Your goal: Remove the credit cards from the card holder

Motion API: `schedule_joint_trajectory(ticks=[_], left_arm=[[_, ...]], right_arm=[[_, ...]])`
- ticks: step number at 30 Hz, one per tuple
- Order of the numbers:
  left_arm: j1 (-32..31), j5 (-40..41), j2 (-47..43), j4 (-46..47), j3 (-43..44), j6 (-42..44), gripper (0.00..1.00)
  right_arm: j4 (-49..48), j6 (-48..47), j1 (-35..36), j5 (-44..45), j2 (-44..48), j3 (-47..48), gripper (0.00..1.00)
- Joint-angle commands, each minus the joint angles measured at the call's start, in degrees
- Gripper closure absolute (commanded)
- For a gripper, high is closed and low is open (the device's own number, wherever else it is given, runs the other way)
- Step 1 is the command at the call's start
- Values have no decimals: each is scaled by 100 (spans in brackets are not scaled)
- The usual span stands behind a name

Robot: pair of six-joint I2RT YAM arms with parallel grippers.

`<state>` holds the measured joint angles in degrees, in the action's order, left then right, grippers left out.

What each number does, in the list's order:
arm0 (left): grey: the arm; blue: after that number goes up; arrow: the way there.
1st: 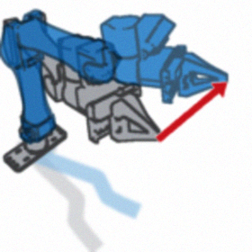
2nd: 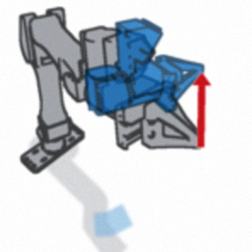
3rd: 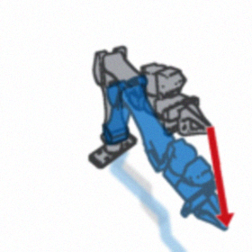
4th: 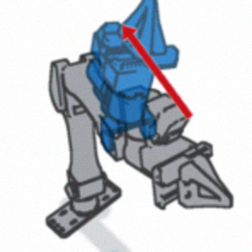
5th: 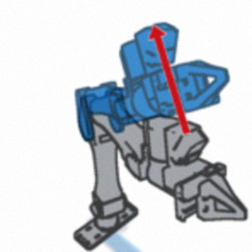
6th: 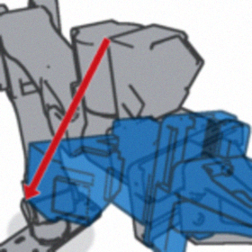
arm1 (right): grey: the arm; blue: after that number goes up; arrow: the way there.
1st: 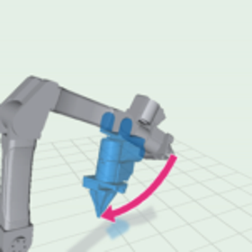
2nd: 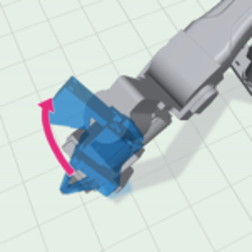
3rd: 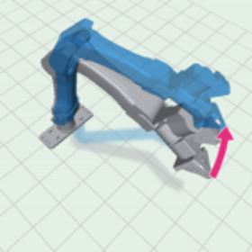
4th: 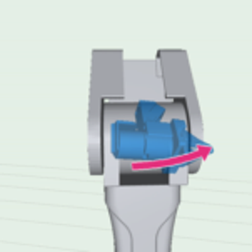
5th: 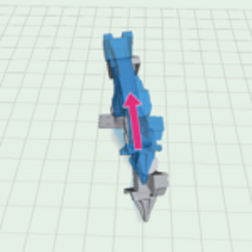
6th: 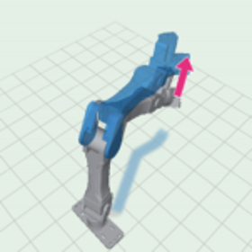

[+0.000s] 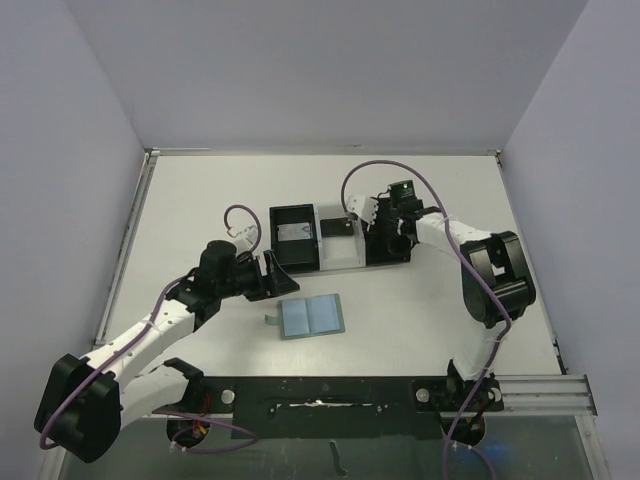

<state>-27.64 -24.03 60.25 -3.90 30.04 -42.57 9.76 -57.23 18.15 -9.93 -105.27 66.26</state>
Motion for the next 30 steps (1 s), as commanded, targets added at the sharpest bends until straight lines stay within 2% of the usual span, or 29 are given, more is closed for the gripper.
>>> schedule_joint_trajectory(ticks=[1, 3, 6, 9, 14, 16, 18, 21, 23, 25, 30], left_arm=[[39, -129, -51, 162, 142, 86, 31], [39, -137, -61, 147, 135, 81, 31], [37, -146, -43, 108, 101, 59, 31], [34, -166, 19, 74, 82, 63, 31], [31, -197, 181, 56, 97, 72, 34], [30, -220, 247, 52, 122, 84, 35], [28, -221, 295, 26, 150, 98, 36], [23, -215, 320, -50, 125, 65, 38], [22, -85, 351, -250, 115, 47, 38], [22, 32, 420, -450, 100, 20, 39], [-31, -96, 806, -899, 277, 204, 38]], right_arm=[[-694, 871, -33, -91, 833, 112, 60], [-971, 1545, -34, -130, 1203, 1, 57], [-1305, 3499, -40, -27, 1786, -105, 48], [-1037, 5243, -43, 267, 2252, -100, 39], [-375, 7423, -90, 811, 2953, -301, 13], [-211, 7872, -120, 918, 3223, -464, 1], [-45, 8642, -159, 1180, 3508, -787, 2], [-481, 9109, -193, 112, 3953, -1379, 0], [-764, 9650, -48, -327, 4063, -1760, 6], [-725, 10056, 337, -410, 3962, -1977, 10], [-331, 10553, 1680, 59, 3104, -1947, 26]])
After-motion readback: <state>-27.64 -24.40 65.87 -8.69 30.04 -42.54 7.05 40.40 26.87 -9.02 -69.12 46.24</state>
